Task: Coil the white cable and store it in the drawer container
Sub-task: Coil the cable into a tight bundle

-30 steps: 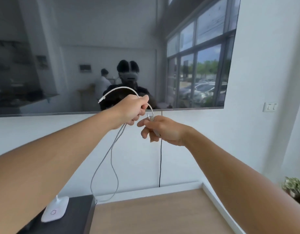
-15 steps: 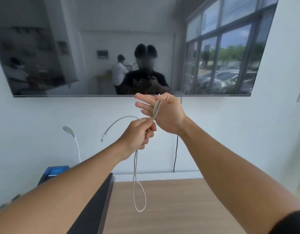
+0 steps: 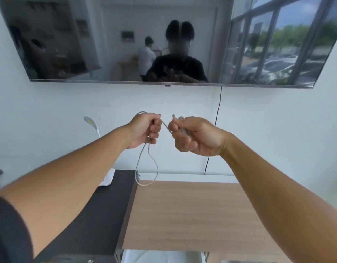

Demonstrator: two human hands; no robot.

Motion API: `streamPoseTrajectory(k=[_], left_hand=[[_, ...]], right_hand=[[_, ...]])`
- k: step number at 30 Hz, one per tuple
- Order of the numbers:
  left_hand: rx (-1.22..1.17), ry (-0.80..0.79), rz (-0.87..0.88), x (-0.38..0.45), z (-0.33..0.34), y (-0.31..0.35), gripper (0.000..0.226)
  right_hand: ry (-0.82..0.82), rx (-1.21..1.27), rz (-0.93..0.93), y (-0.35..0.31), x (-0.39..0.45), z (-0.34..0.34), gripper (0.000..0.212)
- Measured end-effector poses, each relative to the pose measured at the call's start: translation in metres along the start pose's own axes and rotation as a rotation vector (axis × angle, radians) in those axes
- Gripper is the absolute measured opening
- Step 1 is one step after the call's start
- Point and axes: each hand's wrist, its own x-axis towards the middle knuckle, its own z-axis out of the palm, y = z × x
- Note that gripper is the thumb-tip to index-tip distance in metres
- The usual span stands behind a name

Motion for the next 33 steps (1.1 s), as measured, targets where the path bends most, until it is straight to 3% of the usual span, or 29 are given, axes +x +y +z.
streamPoseTrajectory(k=[4, 7, 9, 12, 16, 24, 27, 29, 33], left_hand=[[0.306, 0.002, -0.015, -0.001, 0.002, 0.019, 0.035], [0.509, 0.059, 0.067, -0.008, 0.016, 0.021, 0.032], [0.655, 0.121, 0.152, -0.015, 0.024, 0.017, 0.035], [0.771, 0.228, 0.266, -0.026, 0.028, 0.001, 0.038], [0.514, 0.253, 0.283, -0.035, 0.027, -0.027, 0.039], [-0.029, 0.056, 0.021, -0.035, 0.038, -0.07, 0.033], [-0.205, 0.027, -0.023, -0.029, 0.035, -0.072, 0.036], [-0.267, 0.03, -0.002, -0.025, 0.03, -0.07, 0.037], [-0.191, 0.034, 0.036, -0.013, 0.015, -0.044, 0.039]], right_hand=[[0.076, -0.273, 0.081, 0.027, -0.002, 0.001, 0.033], [0.175, -0.475, 0.11, 0.045, 0.004, 0.002, 0.027], [0.23, -0.428, 0.094, 0.055, 0.008, 0.002, 0.024], [0.282, -0.269, 0.013, 0.061, 0.011, -0.003, 0.038], [0.322, 0.019, -0.118, 0.055, 0.015, -0.01, 0.063], [0.36, 0.55, -0.33, 0.008, 0.039, -0.012, 0.032], [0.311, 0.527, -0.369, -0.007, 0.043, -0.002, 0.023], [0.195, 0.48, -0.348, -0.012, 0.038, 0.008, 0.024], [-0.023, 0.116, -0.191, 0.001, 0.016, 0.018, 0.035]])
